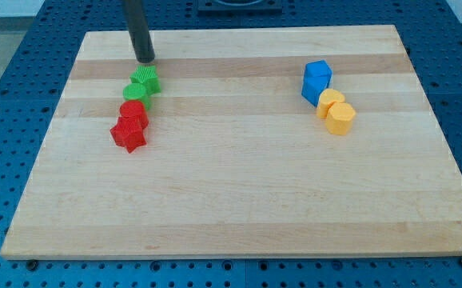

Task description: Slide your hand parallel to the left of the green circle

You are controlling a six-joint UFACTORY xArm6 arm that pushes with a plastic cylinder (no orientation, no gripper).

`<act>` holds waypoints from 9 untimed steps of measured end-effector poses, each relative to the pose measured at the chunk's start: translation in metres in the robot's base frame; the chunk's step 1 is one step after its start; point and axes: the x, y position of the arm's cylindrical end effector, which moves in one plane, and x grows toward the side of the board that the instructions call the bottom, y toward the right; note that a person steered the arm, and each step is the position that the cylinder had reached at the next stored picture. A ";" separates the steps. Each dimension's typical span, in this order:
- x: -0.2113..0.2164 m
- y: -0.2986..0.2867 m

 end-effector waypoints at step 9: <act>0.050 -0.064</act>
